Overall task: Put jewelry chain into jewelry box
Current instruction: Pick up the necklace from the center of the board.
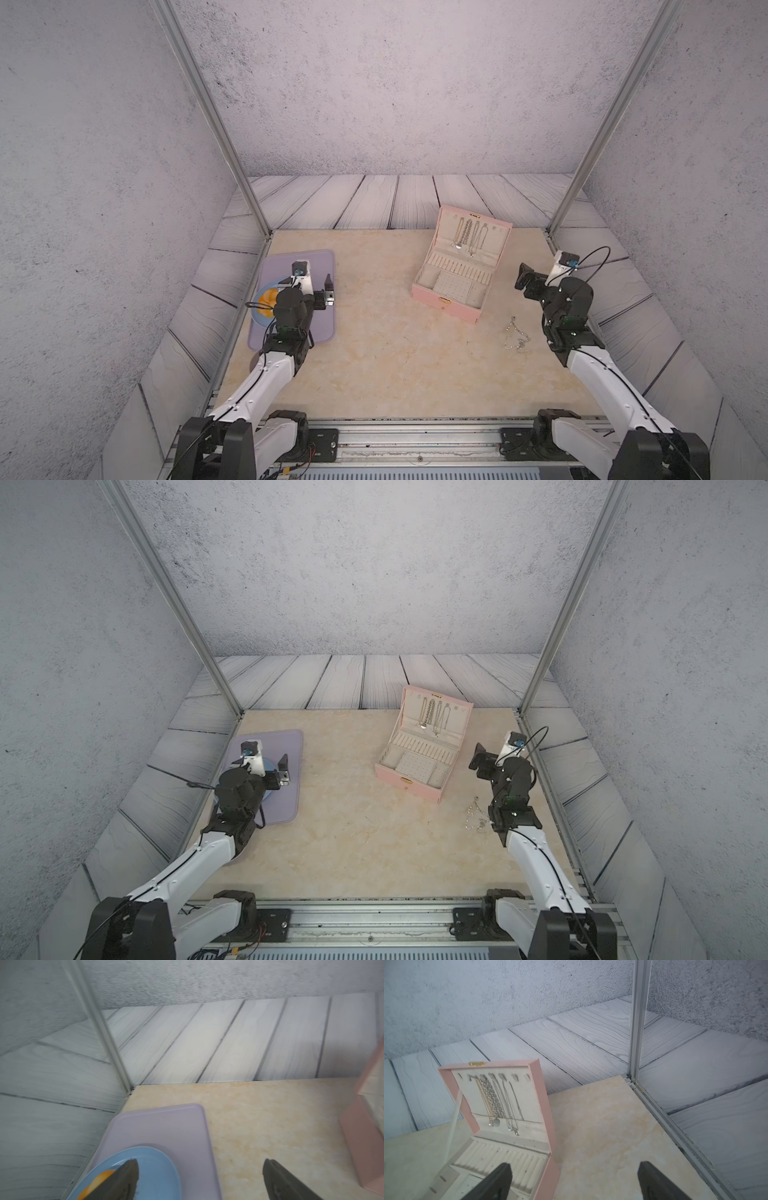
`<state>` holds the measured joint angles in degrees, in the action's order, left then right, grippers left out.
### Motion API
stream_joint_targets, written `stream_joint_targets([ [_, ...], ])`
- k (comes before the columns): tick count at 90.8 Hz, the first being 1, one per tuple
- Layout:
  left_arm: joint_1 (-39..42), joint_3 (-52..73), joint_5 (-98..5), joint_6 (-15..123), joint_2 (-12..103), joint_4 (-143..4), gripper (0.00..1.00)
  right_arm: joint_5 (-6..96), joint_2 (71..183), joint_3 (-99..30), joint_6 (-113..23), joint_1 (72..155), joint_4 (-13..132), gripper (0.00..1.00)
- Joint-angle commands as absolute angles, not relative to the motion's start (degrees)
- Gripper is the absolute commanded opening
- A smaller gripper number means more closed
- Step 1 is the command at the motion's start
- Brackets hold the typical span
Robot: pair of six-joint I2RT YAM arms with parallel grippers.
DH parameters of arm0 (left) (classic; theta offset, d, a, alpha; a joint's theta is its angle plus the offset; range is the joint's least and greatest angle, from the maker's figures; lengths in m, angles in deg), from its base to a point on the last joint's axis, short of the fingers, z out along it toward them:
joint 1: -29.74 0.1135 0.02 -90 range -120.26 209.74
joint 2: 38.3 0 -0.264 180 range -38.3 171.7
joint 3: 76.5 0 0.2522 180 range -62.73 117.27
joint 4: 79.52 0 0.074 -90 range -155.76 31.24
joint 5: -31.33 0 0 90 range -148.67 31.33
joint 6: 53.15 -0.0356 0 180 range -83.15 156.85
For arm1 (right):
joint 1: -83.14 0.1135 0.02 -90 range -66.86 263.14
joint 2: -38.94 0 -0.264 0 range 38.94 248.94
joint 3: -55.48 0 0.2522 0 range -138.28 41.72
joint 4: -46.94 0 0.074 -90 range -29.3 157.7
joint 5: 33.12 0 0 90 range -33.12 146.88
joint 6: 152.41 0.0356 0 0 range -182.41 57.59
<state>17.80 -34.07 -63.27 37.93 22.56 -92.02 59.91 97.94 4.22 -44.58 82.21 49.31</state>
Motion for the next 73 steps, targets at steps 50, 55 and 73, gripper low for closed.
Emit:
stream_joint_targets([
  [50, -13.8, -29.7, -54.0, 39.8, 20.4, -81.8, 0.99, 61.7, 130.0, -13.6, -41.3, 82.2, 98.6, 0.68],
  [55, -13.9, -29.6, -53.8, 39.5, 21.0, -81.9, 0.99, 59.6, 132.3, -15.1, -42.6, 82.3, 99.4, 0.64],
  [73, -14.1, -30.1, -54.7, 38.5, 21.4, -81.9, 0.99, 55.7, 136.9, -16.8, -44.3, 82.3, 100.4, 0.54],
])
